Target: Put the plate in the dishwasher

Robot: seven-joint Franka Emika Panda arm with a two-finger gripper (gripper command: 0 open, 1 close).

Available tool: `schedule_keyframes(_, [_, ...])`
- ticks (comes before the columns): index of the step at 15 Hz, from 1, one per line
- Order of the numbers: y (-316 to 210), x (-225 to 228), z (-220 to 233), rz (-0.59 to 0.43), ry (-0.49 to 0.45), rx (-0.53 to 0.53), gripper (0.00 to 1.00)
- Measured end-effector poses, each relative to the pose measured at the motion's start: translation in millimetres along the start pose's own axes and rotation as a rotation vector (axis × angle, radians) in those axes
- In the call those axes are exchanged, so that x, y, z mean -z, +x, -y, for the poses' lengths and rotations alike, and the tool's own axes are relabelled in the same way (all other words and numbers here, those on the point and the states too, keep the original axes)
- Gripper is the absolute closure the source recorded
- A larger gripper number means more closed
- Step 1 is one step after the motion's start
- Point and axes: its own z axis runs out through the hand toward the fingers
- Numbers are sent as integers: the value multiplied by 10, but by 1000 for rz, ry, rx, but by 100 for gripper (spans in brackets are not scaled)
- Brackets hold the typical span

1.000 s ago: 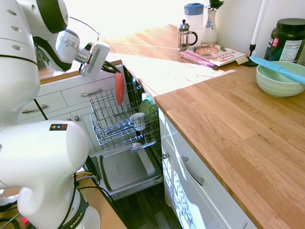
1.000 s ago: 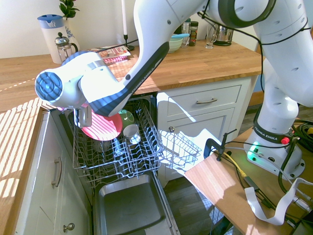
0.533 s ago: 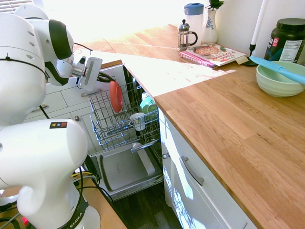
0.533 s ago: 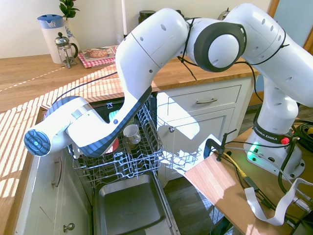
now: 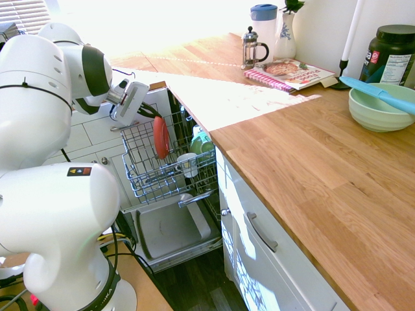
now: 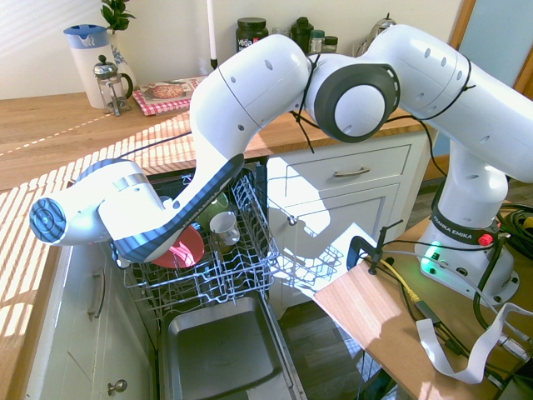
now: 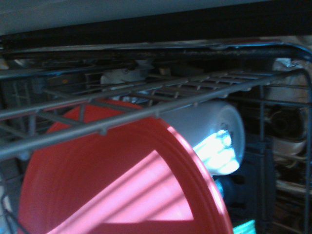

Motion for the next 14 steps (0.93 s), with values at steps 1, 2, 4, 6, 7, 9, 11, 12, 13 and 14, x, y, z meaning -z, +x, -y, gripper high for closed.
schedule_keyframes(1, [25,-26,-16,37,16,2,0])
schedule_keyframes(2, [48,-53,-32,68,31,6,0])
schedule_keyframes(4, [86,-69,-61,144,74,31,0])
schedule_keyframes(6, [125,-17,-113,250,131,60,0])
schedule_keyframes(7, [179,28,-177,308,156,68,0])
schedule_keyframes(9, [313,120,-311,365,191,65,0])
schedule_keyframes(11, [457,244,-467,390,232,51,0])
schedule_keyframes(12, [546,305,-571,399,255,38,0])
schedule_keyframes(13, [648,359,-702,411,280,21,0])
schedule_keyframes(14, [744,402,-841,428,307,3,0])
